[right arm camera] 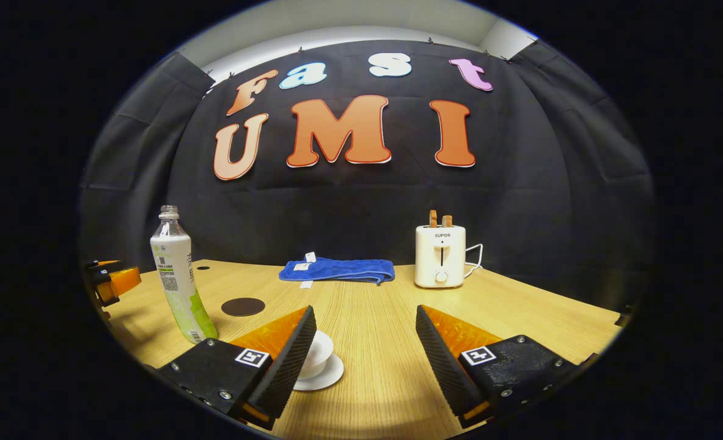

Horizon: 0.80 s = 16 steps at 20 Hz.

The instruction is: Open the teacup lid with one hand, grasp the water bottle and pour water into the teacup with the other hand; after pouring, place the water bottle on the coaster and then close the teacup lid.

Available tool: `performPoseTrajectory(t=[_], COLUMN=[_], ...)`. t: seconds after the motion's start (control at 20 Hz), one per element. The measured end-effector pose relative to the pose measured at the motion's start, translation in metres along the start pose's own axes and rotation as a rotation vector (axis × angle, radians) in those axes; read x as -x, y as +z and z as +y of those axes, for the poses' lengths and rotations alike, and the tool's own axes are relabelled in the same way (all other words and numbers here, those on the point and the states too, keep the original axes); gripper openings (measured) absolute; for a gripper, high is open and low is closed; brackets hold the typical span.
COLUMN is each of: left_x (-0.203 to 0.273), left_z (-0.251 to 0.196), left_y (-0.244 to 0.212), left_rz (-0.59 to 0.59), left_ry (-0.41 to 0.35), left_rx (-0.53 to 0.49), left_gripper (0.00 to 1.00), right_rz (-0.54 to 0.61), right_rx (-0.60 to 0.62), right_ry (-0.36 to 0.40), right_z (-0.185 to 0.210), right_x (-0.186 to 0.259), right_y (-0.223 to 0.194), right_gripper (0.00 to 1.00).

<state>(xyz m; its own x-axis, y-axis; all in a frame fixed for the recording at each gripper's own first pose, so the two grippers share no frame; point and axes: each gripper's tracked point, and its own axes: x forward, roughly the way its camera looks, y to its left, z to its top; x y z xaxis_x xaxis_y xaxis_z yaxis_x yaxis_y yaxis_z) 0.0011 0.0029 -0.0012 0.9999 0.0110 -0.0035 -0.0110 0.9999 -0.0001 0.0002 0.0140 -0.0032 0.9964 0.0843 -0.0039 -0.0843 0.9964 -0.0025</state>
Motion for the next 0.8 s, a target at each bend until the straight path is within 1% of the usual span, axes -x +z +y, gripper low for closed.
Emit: performPoseTrajectory(t=[0.05,0.1,0.15,0.45,0.55,0.6,0.75,0.8], left_x=[0.0,-0.001,-0.001,-0.002,-0.002,-0.002,-0.003,-0.002], left_z=[-0.001,-0.002,-0.002,-0.004,-0.004,-0.005,-0.005,-0.005], left_y=[0.0,0.0,0.0,0.001,0.001,0.001,0.001,0.001], left_rz=[-0.001,-0.001,-0.001,-0.002,-0.002,-0.002,-0.003,-0.003], left_ry=[-0.002,-0.005,-0.006,-0.018,-0.019,-0.019,-0.018,-0.018], left_rx=[0.0,0.0,0.0,0.002,0.002,0.002,0.002,0.002], left_gripper=[0.96,0.97,0.96,0.96,0.96,0.97,0.96,0.96], right_rz=[0.0,0.0,0.0,0.0,0.003,0.017,0.117,0.133], right_rx=[0.0,0.0,0.001,0.0,0.0,-0.005,-0.073,-0.089], right_ry=[0.0,0.0,0.0,-0.006,0.012,0.018,0.057,0.054], right_z=[0.0,0.0,0.0,-0.001,0.004,0.006,0.018,0.019], right_x=[0.0,0.0,-0.001,0.0,0.001,0.001,0.004,0.004], right_y=[0.0,0.0,0.0,0.001,0.0,-0.002,-0.016,-0.014], right_gripper=[0.98,0.98,0.98,0.98,0.98,0.98,0.98,0.98])
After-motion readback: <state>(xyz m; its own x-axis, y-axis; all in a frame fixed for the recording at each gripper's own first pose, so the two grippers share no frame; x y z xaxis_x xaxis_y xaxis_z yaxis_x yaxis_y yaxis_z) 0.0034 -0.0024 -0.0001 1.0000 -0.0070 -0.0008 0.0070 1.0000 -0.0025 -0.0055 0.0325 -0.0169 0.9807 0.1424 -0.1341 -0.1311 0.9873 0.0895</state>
